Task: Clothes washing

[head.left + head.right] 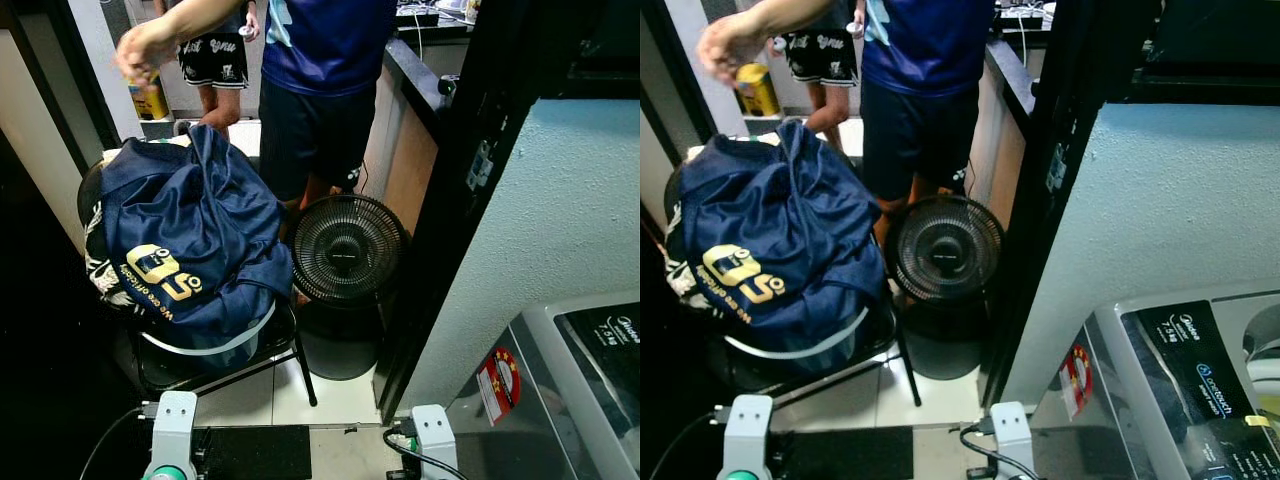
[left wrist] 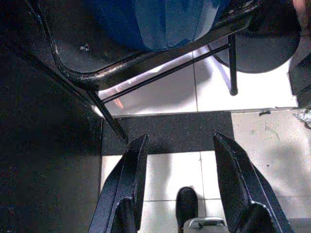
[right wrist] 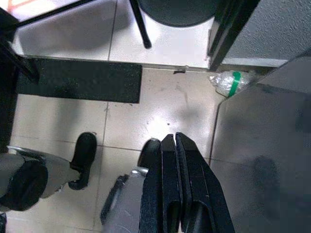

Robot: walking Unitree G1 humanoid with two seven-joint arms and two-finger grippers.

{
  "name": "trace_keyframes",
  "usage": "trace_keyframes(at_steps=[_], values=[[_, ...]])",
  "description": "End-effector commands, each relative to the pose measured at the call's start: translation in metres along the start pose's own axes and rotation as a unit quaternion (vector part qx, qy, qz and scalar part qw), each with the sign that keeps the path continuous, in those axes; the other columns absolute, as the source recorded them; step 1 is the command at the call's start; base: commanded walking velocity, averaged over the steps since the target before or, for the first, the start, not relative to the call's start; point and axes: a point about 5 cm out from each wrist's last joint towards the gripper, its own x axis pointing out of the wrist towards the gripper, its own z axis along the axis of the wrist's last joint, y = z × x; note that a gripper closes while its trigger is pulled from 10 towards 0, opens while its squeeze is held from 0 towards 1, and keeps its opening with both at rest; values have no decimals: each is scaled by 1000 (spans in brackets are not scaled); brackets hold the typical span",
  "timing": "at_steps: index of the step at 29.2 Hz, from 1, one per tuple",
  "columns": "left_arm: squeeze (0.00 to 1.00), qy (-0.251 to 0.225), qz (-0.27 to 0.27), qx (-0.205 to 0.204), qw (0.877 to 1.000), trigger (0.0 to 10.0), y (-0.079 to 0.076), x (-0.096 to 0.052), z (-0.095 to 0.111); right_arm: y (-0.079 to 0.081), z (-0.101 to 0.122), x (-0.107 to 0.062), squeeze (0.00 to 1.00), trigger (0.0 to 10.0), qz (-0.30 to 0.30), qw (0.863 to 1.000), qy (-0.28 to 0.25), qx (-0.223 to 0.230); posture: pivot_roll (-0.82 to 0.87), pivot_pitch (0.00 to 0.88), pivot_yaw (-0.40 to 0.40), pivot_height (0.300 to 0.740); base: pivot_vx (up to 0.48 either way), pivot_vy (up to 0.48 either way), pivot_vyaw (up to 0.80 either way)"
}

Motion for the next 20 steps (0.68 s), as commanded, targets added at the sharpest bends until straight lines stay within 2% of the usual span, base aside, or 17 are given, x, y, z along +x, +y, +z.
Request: trace_keyframes(at_steps=[1,3,8,9,11,12,15,20], values=[[0,16,5,-2,1000,10000,1,-3,-8,-7,-10,-4,0,10000,-3,1000,14,1,115,0,44,740,0,0,0],[0,17,10,-7,1000,10000,1,-5,-11,-14,-13,-7,0,10000,-5,1000,18,-6,115,0,44,740,0,0,0],[0,18,7,-3,1000,10000,1,-7,-14,-15,-12,-7,0,10000,-7,1000,16,-9,119,0,27,740,0,0,0],[0,18,14,-9,1000,10000,3,-7,-14,-9,-12,-6,0,10000,-2,1000,15,-9,126,0,26,740,0,0,0],[0,18,14,-9,1000,10000,3,-7,-14,-9,-12,-6,0,10000,-2,1000,15,-9,126,0,26,740,0,0,0],[0,19,17,-14,1000,10000,3,-7,-15,-1,-12,-4,0,10000,2,1000,15,-6,116,0,30,740,0,0,0],[0,21,14,-12,1000,10000,2,-8,-16,8,-13,-2,0,10000,2,1000,18,-2,113,0,29,740,0,0,0],[0,25,9,-10,1000,10000,-1,-8,-17,9,-15,-2,0,10000,-4,1000,28,-11,104,0,32,740,0,0,0]])
